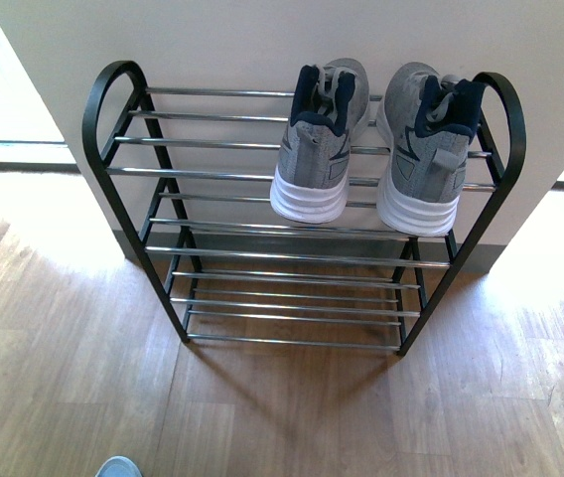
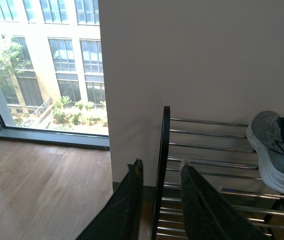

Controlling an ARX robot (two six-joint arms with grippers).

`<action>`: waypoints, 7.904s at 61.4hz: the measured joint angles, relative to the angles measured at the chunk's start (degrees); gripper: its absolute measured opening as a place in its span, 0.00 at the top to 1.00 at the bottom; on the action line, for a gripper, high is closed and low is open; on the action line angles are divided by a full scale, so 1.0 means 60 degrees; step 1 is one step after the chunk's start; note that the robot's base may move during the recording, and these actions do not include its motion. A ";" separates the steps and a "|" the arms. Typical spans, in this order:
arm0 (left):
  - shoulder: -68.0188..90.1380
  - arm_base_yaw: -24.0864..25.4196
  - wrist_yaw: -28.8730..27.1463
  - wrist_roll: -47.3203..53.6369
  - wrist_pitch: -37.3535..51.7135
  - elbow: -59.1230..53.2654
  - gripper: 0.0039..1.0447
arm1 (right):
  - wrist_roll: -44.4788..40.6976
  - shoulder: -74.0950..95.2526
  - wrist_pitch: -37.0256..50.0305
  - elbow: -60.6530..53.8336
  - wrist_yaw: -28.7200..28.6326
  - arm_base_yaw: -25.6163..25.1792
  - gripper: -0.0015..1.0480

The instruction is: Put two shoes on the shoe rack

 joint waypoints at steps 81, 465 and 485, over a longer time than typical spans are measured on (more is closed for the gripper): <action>-0.0004 0.0000 -0.0029 0.0015 0.0000 0.0000 0.09 | -0.0004 0.0000 -0.0004 0.0000 -0.0029 0.0004 0.09; -0.0004 0.0004 0.0000 0.0018 -0.0004 0.0000 0.09 | 0.0619 1.5792 0.7843 0.3399 -0.1304 0.3727 0.09; -0.0004 0.0004 0.0000 0.0018 -0.0004 0.0000 0.09 | 0.0539 2.2418 0.7905 0.7118 -0.0681 0.4324 0.09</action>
